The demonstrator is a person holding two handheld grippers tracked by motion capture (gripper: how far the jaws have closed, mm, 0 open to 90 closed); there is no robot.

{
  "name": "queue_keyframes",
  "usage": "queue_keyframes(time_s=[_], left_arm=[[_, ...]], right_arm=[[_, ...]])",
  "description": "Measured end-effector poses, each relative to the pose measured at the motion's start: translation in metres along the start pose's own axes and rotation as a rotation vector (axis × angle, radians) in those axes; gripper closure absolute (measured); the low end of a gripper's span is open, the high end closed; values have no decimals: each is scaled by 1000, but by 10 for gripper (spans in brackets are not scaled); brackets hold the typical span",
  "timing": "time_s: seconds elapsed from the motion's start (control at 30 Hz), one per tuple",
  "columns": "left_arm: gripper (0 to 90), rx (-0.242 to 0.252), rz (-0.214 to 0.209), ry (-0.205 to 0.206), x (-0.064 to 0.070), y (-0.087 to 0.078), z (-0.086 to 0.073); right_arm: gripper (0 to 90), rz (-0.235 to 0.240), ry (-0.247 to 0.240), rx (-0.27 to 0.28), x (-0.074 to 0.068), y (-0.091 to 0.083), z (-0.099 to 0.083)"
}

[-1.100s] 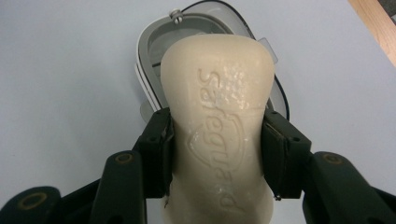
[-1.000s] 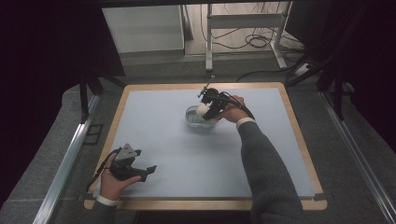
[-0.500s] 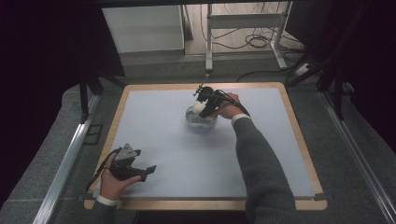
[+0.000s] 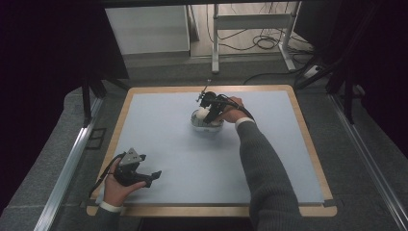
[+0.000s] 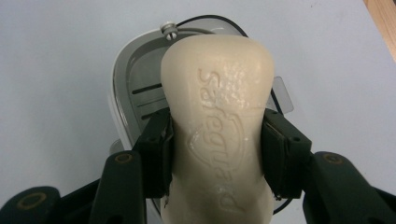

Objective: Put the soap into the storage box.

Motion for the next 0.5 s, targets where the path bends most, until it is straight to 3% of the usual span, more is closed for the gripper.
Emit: queue_keyframes(time_s=[0.2,0.5], left_arm=[[99,-7,-5,7,2,3,0],[100,0,0,3,1,1,0]], right_arm=[[486,8,-8,-6,-2,6,0],[395,16,71,59,0,-6,2]])
Point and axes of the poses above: each handheld gripper's, and its own axes: y roughly forward along the jaws, z roughly out of its top, x roughly to its right, the point moved 3 cm from there along y, roughly forward along the jaws, and after that the axes turned 6 degrees about -z, right-handed, at the moved point
